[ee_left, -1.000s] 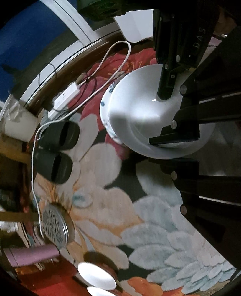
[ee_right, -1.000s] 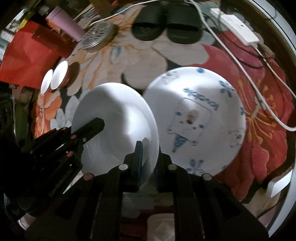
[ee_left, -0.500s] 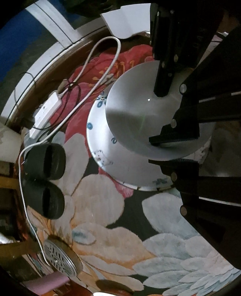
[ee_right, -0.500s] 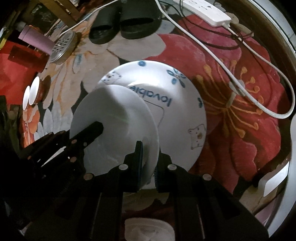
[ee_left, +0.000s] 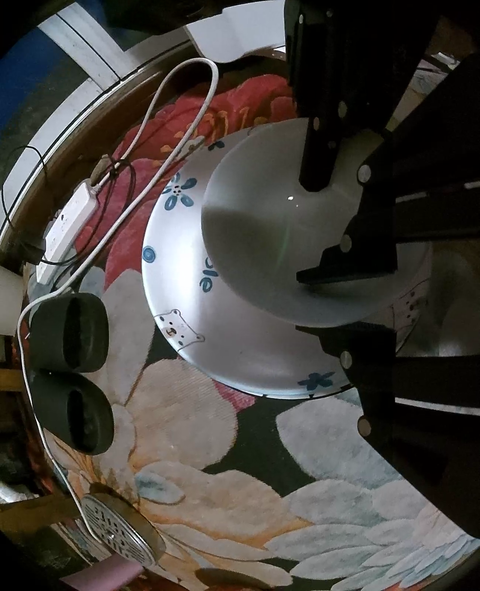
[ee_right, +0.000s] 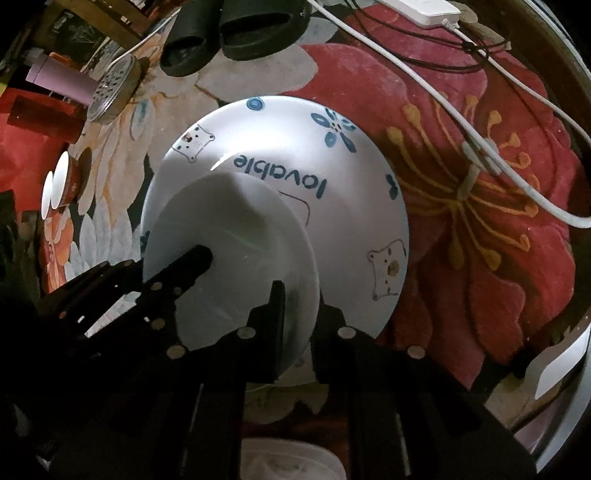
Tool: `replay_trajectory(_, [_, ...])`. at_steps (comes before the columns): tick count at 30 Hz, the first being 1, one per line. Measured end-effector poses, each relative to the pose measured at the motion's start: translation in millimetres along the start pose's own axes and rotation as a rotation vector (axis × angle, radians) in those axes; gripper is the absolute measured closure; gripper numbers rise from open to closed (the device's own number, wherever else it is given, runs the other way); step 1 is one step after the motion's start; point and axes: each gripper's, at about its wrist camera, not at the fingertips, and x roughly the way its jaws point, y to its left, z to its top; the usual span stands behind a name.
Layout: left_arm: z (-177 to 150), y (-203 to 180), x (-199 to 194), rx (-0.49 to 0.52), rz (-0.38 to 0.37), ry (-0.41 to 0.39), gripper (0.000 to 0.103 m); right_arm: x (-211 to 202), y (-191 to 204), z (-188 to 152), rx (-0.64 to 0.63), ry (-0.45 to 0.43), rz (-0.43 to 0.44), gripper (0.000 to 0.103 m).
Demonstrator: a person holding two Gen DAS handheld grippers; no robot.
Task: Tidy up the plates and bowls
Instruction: 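Lower the white bowl onto the bear-print plate stack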
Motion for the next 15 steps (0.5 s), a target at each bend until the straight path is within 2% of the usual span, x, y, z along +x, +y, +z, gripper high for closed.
replay_trajectory(1, [-0.1, 1.1, -0.4, -0.004, -0.007, 0.002, 0.082, -0.5, -0.8, -0.1, 0.005, 0.0, 0.006, 0.089])
replay_trajectory(2, [0.0, 2.0, -1.1, -0.006, -0.011, 0.004, 0.071, -0.6, -1.5, 0.3, 0.007, 0.001, 0.007, 0.089])
replay_trajectory(3, [-0.2, 3.0, -3.2, -0.008, -0.013, 0.0, 0.056, -0.3, -1.2, 0.7, 0.006, 0.001, 0.003, 0.089])
replay_trajectory(5, [-0.7, 3.3, -9.1, -0.009, -0.031, -0.02, 0.044, -1.1, -2.1, 1.5, 0.006, 0.001, -0.004, 0.089])
replay_trajectory(7, [0.1, 3.1, -15.7, -0.005, -0.03, -0.038, 0.04, -3.3, -3.2, 2.2, 0.011, 0.0, -0.005, 0.089])
replay_trajectory(12, [1.1, 8.5, -31.1, -0.009, -0.038, -0.075, 0.023, -10.3, -2.1, 2.5, -0.001, -0.017, -0.025, 0.086])
replay_trajectory(13, [1.0, 10.8, -34.3, -0.012, -0.034, -0.084, 0.022, -14.2, -0.2, 1.5, -0.011, -0.029, -0.039, 0.082])
replay_trajectory(15, [0.2, 17.7, -41.2, -0.024, -0.026, -0.101, 0.011, -19.6, 1.7, 0.6, -0.025, -0.051, -0.068, 0.061])
